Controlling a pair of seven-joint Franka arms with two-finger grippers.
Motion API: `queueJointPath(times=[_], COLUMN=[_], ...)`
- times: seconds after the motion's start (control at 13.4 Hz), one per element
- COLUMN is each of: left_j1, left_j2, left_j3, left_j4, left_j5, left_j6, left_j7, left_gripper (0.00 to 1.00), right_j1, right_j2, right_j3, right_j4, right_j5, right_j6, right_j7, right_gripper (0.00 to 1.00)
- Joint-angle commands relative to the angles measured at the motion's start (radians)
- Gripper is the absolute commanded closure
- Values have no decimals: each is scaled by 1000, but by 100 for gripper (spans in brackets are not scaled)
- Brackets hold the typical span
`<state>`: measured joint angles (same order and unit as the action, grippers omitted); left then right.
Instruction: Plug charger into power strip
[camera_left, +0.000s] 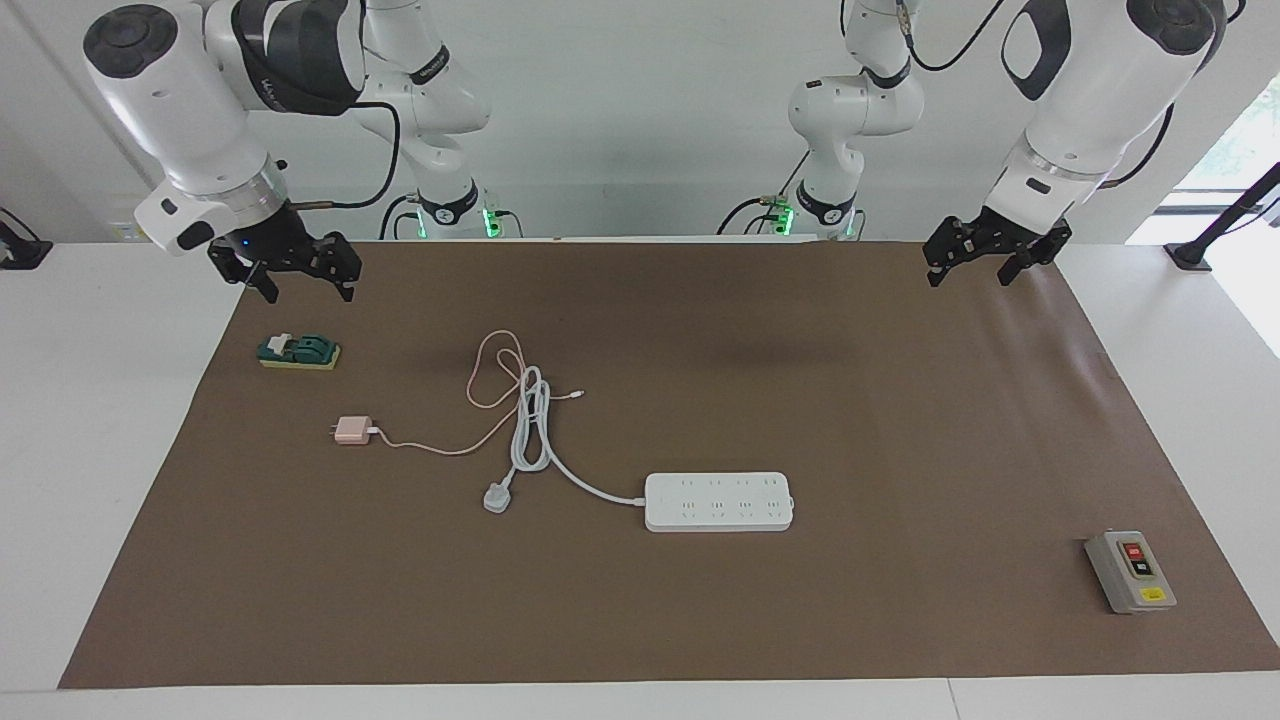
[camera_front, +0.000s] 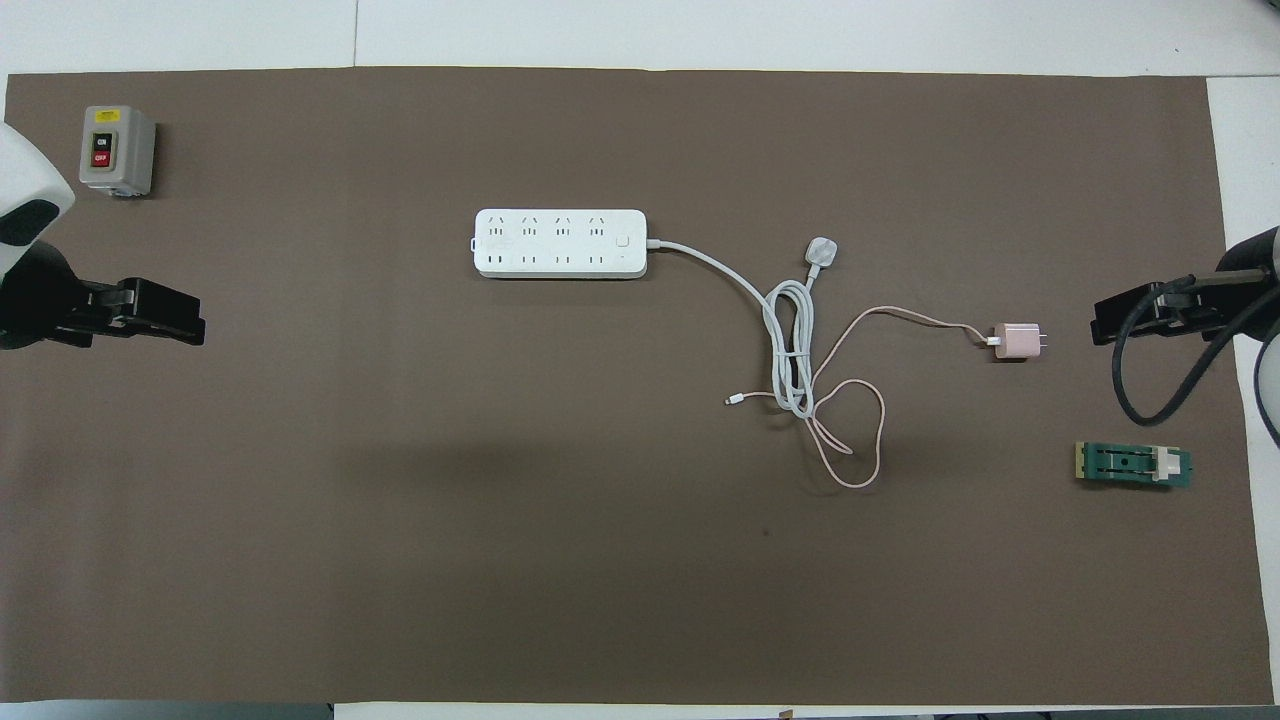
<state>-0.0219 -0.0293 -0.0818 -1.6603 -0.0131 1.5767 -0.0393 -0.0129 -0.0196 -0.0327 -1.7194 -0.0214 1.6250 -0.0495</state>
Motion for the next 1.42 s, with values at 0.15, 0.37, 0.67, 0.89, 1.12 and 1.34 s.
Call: queueJointPath(times=[0.15,0.37,0.67,0.89,1.12,1.34], left_j1=[-13,-15,-15,-29,-29,-24], left_j2=[-17,-17,-15,-18,-17,-17], left_j3=[5,5,5,4,4,5], left_j4=[-10,-16,-10,-16,-9,-7], left_j5=[18,18,18,18,18,44], left_j6=[-6,-7,-6,-9,-1,14], left_j7=[-14,-14,-14,-20,-31,-28], left_gripper=[0,0,0,0,0,0], right_j1=[-16,-22,-36,-44,-61,-62], right_j2=[4,0,0,1,6,10], right_j3=[8,8,10,8,5,5], right_j4=[11,0,6,7,-3,6], right_j5=[-2,-3,-2,-2,8,57], right_j6=[-4,-2,-5,6,6,1], right_j7=[-20,-16,-21,-21,75,444], right_gripper=[0,0,0,0,0,0])
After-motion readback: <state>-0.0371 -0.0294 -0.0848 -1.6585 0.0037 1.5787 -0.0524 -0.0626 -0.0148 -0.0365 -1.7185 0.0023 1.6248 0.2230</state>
